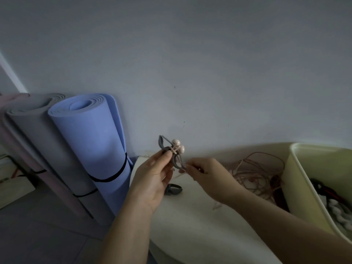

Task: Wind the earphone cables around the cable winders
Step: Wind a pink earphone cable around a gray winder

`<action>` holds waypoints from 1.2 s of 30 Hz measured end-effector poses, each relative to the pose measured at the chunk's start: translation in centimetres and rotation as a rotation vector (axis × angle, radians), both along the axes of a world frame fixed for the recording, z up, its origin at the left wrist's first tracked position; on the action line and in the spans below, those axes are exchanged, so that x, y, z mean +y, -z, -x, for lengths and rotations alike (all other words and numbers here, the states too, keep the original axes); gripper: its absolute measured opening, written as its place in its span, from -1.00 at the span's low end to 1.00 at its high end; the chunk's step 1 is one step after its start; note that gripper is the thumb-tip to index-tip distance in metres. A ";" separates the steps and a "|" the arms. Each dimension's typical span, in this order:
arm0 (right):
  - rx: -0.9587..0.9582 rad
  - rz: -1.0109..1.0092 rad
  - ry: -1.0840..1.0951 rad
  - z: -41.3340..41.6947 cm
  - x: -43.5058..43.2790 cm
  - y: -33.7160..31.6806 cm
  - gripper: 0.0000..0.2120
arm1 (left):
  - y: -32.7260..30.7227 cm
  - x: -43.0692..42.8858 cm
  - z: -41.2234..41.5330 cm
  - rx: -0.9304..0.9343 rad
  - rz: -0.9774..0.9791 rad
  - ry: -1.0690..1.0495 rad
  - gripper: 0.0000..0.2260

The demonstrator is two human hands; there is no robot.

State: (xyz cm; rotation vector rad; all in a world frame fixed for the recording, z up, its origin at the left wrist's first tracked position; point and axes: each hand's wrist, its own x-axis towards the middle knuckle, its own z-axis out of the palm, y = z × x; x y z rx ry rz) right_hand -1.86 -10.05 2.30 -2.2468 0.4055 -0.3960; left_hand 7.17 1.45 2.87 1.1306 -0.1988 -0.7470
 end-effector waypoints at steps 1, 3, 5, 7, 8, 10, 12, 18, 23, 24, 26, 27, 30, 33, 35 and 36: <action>-0.016 0.047 -0.031 0.0 0.2 -0.1 -0.73 | 0.0 0.0 -0.2 0.051 -0.008 -0.039 -0.87; -0.017 0.135 -0.068 0.1 0.4 -0.2 -0.82 | 0.2 0.1 -0.5 0.142 -0.023 -0.097 -0.92; -0.003 0.222 -0.081 0.2 0.3 -0.4 -0.80 | 0.3 0.2 -0.6 0.184 -0.022 -0.128 -0.92; -0.014 0.315 -0.103 0.5 0.2 -0.7 -0.79 | 0.3 0.2 -0.7 0.172 -0.039 -0.142 -0.92; -0.023 0.364 -0.113 0.7 0.2 -1.0 -0.80 | 0.3 0.2 -0.7 0.138 -0.062 -0.143 -0.92; -0.026 0.459 -0.127 1.0 0.4 -1.6 -0.79 | 0.6 0.1 -0.6 -0.030 -0.157 -0.152 -0.93; -0.036 0.510 -0.150 1.2 0.6 -2.2 -0.79 | 0.9 0.0 -0.4 -0.341 -0.309 -0.160 -0.91; -0.067 0.333 0.020 2.3 -1.9 -4.6 -0.76 | 1.2 -0.2 0.5 -0.782 -0.439 0.119 -0.88; -0.110 0.087 0.124 2.9 -3.6 -4.8 -0.74 | 0.7 -0.2 1.2 -0.822 -0.392 0.325 -0.81; -0.116 0.042 0.138 2.9 -3.8 -4.6 -0.73 | 0.7 -0.1 1.3 -0.824 -0.389 0.345 -0.81; -0.124 -0.042 0.162 3.0 -4.1 -4.4 -0.70 | 0.4 -0.1 1.3 -0.807 -0.367 0.393 -0.81; -0.125 -0.076 0.172 3.0 -4.3 -4.3 -0.70 | 0.3 0.0 1.4 -0.793 -0.345 0.419 -0.80; -0.123 -0.188 0.192 2.8 -4.5 -3.9 -0.69 | -0.3 0.1 1.7 -0.711 -0.235 0.477 -0.77; -0.033 -0.259 0.198 2.1 -3.9 -2.6 -0.65 | -0.7 0.2 1.9 -0.591 -0.118 0.449 -0.75; 0.030 -0.331 0.171 1.4 -3.1 -1.3 -0.69 | -0.7 0.1 1.8 -0.491 -0.025 0.375 -0.74; 0.043 -0.375 0.156 1.0 -2.7 -0.9 -0.69 | -0.6 0.0 1.6 -0.425 0.022 0.326 -0.72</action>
